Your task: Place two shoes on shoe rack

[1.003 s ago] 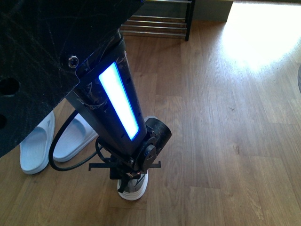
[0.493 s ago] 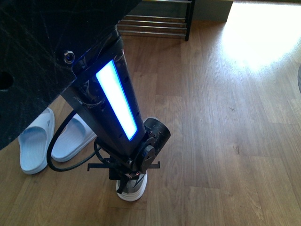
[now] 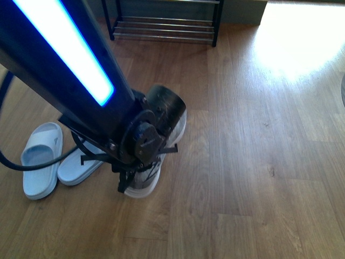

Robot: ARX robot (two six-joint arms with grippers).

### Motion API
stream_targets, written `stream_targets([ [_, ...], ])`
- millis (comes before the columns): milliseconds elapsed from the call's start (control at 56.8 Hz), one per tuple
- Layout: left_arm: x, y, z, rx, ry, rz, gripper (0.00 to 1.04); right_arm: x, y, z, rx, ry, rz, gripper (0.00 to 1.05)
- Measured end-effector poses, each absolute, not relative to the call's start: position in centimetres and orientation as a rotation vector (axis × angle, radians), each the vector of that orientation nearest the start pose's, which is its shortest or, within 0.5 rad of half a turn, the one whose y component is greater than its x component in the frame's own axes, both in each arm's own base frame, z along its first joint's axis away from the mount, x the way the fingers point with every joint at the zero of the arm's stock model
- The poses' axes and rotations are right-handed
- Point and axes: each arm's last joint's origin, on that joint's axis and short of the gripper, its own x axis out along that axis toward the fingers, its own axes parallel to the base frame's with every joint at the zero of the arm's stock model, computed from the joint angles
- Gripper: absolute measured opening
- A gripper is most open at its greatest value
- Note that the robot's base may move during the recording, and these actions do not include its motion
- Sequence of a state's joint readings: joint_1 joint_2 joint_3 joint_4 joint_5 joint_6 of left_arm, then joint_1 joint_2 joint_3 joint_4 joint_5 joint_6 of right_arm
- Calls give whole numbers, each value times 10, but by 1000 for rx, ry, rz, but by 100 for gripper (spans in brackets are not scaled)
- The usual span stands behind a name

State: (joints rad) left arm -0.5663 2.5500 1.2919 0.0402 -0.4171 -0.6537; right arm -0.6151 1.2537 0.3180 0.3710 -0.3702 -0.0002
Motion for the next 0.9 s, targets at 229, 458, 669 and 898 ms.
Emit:
stream_targets([
  [229,344,-188,12,-121,911,227,2,179,-113,142,268,499,-238,1],
  [458,316,-167,79,-186,763,209,2,179,-113,142,268,499,-238,1],
  [669,256,-125,145,-205,615,210,2,179,-113,142,268,499,-238,1],
  [898,217,-89,173,-236,539,253,2,179,-113,142,268,499,-238,1],
])
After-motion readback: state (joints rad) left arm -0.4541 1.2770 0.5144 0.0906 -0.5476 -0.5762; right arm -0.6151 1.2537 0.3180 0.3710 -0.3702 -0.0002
